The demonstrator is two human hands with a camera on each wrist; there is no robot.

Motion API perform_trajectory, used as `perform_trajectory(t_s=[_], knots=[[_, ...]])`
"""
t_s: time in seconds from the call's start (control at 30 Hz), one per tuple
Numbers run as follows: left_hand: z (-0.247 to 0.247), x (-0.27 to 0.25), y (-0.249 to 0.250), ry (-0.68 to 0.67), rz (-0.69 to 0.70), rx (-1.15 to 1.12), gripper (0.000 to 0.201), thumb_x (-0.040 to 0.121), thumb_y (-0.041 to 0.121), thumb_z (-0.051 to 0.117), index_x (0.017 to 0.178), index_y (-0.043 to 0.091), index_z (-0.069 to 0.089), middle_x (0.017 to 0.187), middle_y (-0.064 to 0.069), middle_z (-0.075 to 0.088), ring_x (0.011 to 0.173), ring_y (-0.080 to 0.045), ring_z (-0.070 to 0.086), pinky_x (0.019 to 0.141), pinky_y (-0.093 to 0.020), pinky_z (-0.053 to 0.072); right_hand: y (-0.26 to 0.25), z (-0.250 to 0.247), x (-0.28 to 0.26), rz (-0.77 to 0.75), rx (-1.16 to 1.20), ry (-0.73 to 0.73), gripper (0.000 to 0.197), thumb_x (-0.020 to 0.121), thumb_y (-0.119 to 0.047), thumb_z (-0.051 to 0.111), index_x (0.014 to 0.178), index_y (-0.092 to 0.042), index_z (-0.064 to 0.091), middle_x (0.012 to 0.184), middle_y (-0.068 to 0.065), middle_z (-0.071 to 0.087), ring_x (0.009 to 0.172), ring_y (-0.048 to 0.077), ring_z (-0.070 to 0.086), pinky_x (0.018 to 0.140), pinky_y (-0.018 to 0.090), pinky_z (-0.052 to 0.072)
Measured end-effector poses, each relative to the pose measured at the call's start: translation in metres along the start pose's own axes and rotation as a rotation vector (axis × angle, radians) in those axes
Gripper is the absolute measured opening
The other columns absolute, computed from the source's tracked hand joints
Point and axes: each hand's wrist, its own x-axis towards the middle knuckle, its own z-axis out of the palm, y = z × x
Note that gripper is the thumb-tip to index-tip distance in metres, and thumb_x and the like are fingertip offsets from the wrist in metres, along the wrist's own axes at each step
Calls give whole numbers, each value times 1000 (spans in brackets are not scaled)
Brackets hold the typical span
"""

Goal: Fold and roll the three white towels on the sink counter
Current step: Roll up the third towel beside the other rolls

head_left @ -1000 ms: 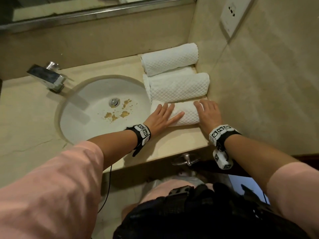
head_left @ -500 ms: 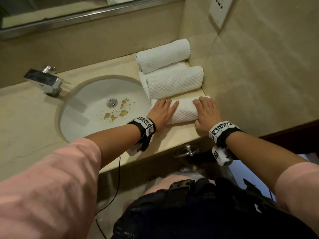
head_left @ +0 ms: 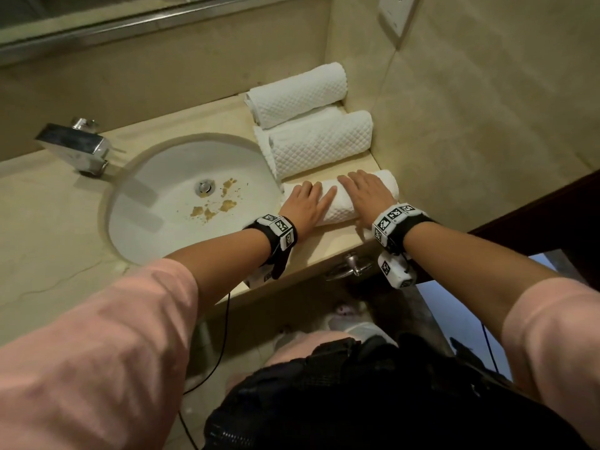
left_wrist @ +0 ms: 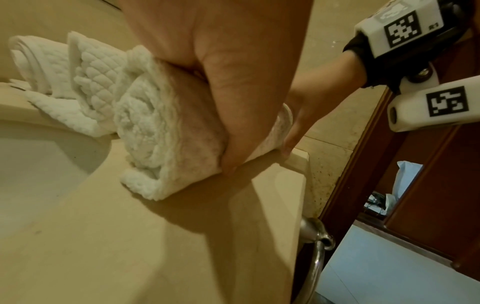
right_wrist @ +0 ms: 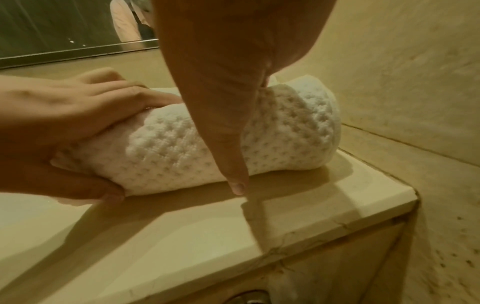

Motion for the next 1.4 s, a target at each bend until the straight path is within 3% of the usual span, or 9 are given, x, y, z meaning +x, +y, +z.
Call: perform_trajectory(t_s=[0.17,0.23,0.33,0.47,0.63,0.87,1.03,1.17,1.4], knots=[[0,2,3,-19,-32,-14,55,90,21,51,143,17,37,112,-9,56,92,-24,53,78,-34,46,-7,-15,14,-11,-67,-60,134,46,-42,90,150,-22,8,147,10,33,131,28,39,108,40,29],[-4,2,1,-32,-48,-48,66,89,25,54,147,12,27,117,-11,52,99,-26,50,86,-35,43,-7,-19,17,-64,-54,-111,138,40,-47,91,149,-23,9,144,7,38,128,27,41,107,39,31],[-11,11,-10,-84,-94,-211,94,75,54,67,145,7,26,125,-13,43,111,-28,43,99,-37,34,-2,-29,28,-125,-30,-222,139,24,-57,90,141,-28,19,125,2,53,114,26,52,100,42,37],[-24,33,-26,-276,-212,-330,97,57,70,73,132,17,42,125,-10,45,114,-27,42,101,-39,34,20,-33,56,-125,83,-423,143,4,-77,74,132,-40,22,124,-4,57,110,26,55,96,48,43],[-29,49,-36,-625,-394,-683,103,44,53,87,124,26,27,122,-2,54,100,-26,55,88,-42,50,27,-27,72,-130,71,-513,138,-5,-84,67,122,-42,32,115,-7,60,96,23,59,84,46,51],[-30,57,-20,-673,-375,-514,129,42,49,78,141,29,-1,106,-5,61,89,-29,63,76,-42,57,25,-25,62,-144,11,-427,119,7,-81,69,111,-29,41,105,-2,56,98,25,53,91,47,46],[-24,54,-20,-534,-349,-521,109,41,51,81,126,25,18,85,1,62,73,-23,62,69,-39,58,24,-22,61,-93,-3,-395,96,31,-69,76,110,-18,52,109,6,53,108,28,45,96,41,38],[-22,54,-25,-477,-316,-554,91,42,54,83,105,26,23,82,2,63,71,-21,60,70,-38,57,23,-15,66,-38,72,-411,80,30,-62,76,93,-23,46,93,0,48,91,24,47,90,43,44],[-24,58,-34,-455,-276,-593,101,48,51,85,123,19,24,87,0,63,77,-24,60,68,-34,54,29,-22,70,-34,120,-458,77,41,-56,80,104,-22,50,94,-1,63,86,24,59,85,42,49]])
